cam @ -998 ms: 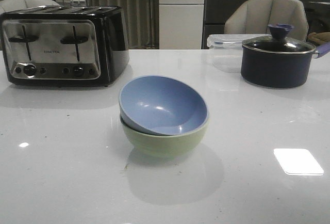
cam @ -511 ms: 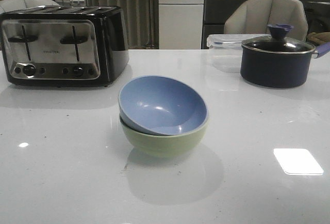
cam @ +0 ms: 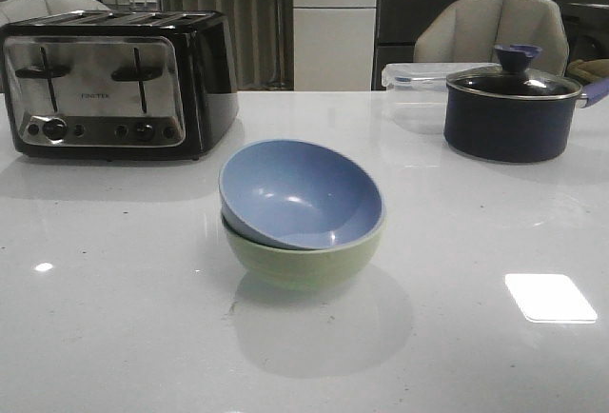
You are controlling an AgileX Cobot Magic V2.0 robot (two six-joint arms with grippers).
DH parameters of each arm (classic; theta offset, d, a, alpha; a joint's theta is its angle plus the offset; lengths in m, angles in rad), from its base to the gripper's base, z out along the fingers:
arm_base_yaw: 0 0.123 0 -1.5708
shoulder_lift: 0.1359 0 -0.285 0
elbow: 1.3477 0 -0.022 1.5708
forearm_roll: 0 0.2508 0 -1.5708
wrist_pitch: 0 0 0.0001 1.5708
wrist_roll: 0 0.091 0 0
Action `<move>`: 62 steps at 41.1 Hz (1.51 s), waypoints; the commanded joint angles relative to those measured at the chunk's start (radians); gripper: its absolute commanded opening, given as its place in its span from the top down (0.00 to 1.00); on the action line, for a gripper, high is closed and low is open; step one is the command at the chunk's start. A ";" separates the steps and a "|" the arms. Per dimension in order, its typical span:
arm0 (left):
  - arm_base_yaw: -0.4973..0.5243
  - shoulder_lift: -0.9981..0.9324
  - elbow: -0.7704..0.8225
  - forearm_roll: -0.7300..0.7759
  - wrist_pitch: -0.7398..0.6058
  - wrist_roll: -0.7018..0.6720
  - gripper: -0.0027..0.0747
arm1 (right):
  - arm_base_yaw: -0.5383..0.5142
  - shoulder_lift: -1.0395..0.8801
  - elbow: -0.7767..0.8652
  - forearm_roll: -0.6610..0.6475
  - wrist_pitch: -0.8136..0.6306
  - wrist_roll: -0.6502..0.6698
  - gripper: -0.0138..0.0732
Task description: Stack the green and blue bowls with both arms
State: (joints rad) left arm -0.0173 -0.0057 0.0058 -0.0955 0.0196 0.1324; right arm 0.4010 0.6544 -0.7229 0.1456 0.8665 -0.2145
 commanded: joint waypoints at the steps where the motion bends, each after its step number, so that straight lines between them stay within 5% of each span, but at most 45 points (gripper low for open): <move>1: 0.002 -0.016 0.005 -0.008 -0.090 -0.003 0.84 | 0.001 0.001 -0.028 0.013 -0.061 0.002 0.79; 16: 0.002 -0.016 0.005 -0.008 -0.090 -0.003 0.84 | -0.039 -0.043 0.005 0.000 -0.102 -0.009 0.79; 31: 0.002 -0.016 0.005 -0.008 -0.090 -0.003 0.84 | -0.412 -0.532 0.562 0.006 -0.749 -0.009 0.79; 40: 0.002 -0.016 0.005 -0.008 -0.090 -0.003 0.84 | -0.423 -0.685 0.744 0.006 -0.872 -0.009 0.79; 56: 0.002 -0.016 0.005 -0.008 -0.090 -0.003 0.84 | -0.428 -0.683 0.746 0.013 -0.885 -0.007 0.79; 62: 0.002 -0.016 0.005 -0.008 -0.090 -0.003 0.84 | -0.428 -0.683 0.746 -0.081 -0.945 0.165 0.79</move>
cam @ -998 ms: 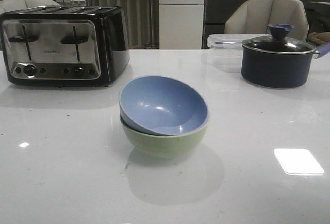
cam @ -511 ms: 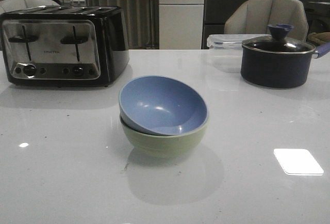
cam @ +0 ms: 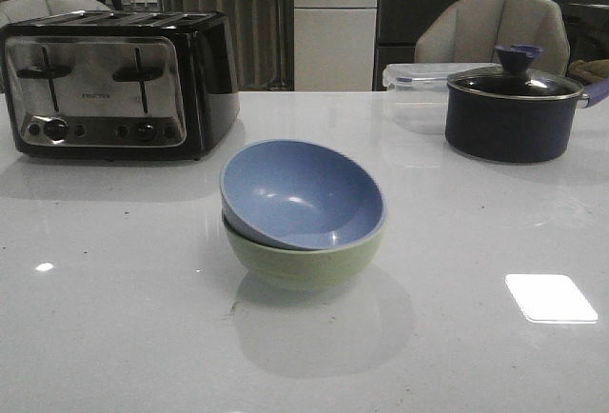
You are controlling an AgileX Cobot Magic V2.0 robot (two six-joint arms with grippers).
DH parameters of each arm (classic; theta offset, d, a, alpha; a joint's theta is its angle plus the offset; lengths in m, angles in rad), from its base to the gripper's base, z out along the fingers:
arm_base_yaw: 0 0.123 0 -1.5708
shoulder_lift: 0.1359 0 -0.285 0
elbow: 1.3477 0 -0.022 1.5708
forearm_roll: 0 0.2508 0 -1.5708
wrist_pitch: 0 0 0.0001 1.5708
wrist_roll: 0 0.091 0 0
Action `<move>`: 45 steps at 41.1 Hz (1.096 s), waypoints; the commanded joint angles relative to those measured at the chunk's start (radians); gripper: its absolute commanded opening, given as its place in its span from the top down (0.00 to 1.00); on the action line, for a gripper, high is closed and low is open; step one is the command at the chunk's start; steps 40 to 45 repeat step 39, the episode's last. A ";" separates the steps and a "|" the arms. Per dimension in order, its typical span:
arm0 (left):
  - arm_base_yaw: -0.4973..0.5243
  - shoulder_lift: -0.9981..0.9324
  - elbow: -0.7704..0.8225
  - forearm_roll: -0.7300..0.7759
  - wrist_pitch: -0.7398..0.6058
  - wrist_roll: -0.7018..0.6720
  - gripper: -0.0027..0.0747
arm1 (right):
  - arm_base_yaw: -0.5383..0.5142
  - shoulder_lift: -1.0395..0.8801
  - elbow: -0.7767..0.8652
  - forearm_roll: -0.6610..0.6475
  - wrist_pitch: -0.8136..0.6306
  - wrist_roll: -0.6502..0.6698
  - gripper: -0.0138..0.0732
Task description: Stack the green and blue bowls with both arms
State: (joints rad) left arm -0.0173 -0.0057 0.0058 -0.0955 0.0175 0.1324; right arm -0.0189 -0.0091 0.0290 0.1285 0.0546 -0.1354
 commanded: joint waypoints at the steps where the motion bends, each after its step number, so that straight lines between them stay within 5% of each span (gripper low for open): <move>1: 0.002 -0.016 0.005 -0.008 -0.088 -0.003 0.84 | -0.008 -0.020 -0.006 -0.079 -0.143 0.111 0.79; 45: 0.002 -0.016 0.005 -0.008 -0.088 -0.003 0.84 | -0.008 -0.020 -0.006 -0.093 -0.119 0.127 0.79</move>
